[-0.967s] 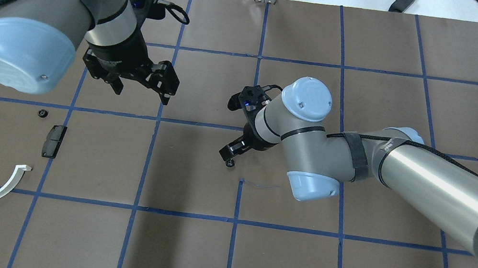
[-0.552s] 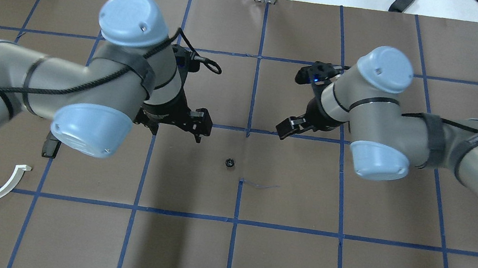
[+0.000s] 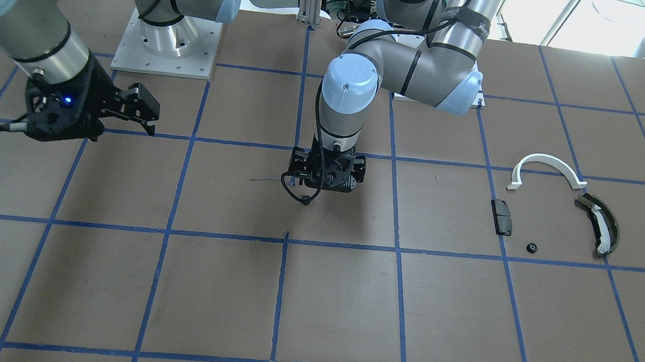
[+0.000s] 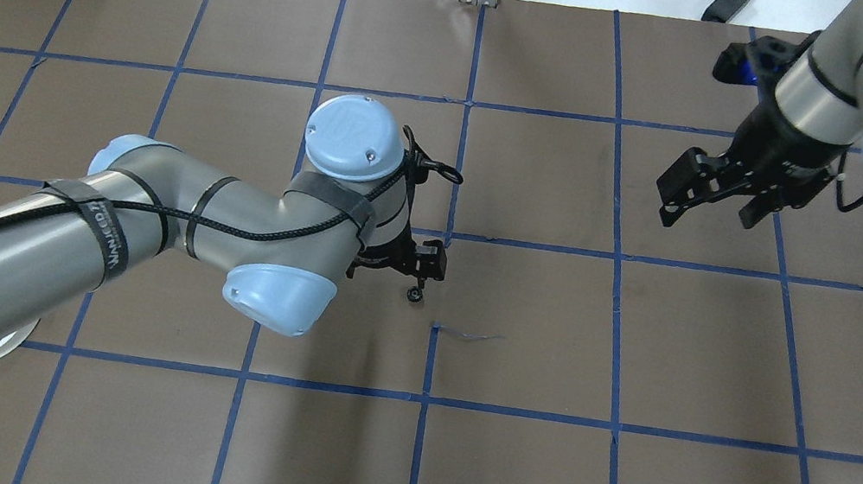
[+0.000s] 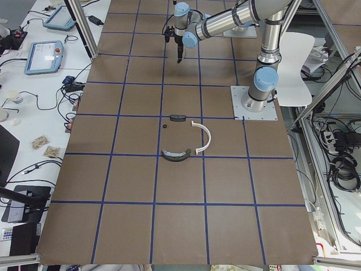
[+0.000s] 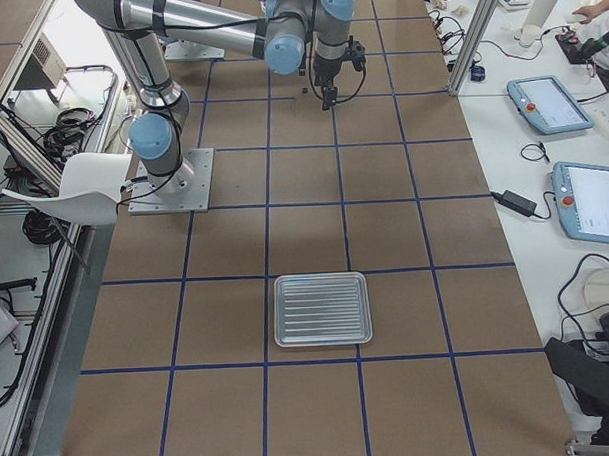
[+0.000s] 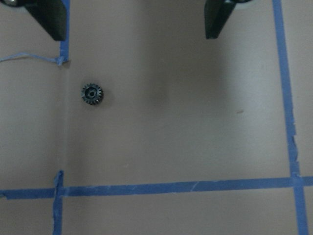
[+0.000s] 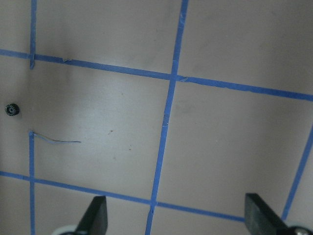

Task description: Place bearing gear from tray to pile

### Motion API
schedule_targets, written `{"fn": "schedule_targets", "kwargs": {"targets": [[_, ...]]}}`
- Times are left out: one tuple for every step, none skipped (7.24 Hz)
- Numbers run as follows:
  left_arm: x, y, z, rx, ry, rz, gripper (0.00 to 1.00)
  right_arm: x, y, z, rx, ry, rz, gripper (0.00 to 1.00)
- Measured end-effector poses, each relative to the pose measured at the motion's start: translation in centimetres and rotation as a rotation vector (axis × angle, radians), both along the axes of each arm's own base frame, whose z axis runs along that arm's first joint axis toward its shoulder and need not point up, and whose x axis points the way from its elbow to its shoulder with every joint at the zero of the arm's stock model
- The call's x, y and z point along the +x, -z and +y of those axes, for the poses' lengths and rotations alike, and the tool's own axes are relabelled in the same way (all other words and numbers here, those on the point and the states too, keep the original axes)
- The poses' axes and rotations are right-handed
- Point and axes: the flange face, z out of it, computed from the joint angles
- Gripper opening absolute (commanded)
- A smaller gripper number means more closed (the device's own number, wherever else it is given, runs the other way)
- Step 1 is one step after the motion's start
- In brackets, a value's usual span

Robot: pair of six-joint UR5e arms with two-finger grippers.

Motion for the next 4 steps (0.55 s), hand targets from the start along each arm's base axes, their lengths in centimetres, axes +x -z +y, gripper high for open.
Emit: {"fn": "schedule_targets", "kwargs": {"targets": [[-0.6,1.4,-0.5,-0.013,-0.007,0.004,1.0,-0.2,-2.6,0.1,0.024,0.097,0.017,1.0],[-1.0,2.6,-0.8,-0.017,-0.012,0.006,1.0,0.3,-3.5,0.3,0.043,0.182,0.026,1.0],[-1.1,3.7,-1.0,-0.01,-0.014,0.003,1.0,1.6,-3.2,0.7,0.064,0.235,0.038,1.0],[-1.3,4.6,-1.1,-0.001,-0.013,0.0,1.0,2.8,-2.6,1.2,0.075,0.24,0.047,1.0]]}}
